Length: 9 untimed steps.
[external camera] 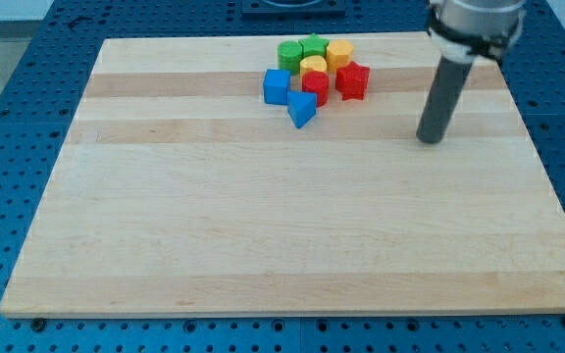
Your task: Push the red star along with the yellow heart slightly left
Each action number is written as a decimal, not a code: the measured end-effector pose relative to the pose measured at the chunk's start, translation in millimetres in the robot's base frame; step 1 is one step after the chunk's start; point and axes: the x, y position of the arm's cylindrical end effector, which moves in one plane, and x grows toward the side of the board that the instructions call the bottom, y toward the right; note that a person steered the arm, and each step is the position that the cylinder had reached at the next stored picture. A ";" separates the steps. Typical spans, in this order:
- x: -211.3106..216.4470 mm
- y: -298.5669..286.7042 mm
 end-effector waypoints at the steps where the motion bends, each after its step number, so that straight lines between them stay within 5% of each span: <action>1: -7.2 -4.2; 4: -83.4 -75.5; 9: -102.3 -84.3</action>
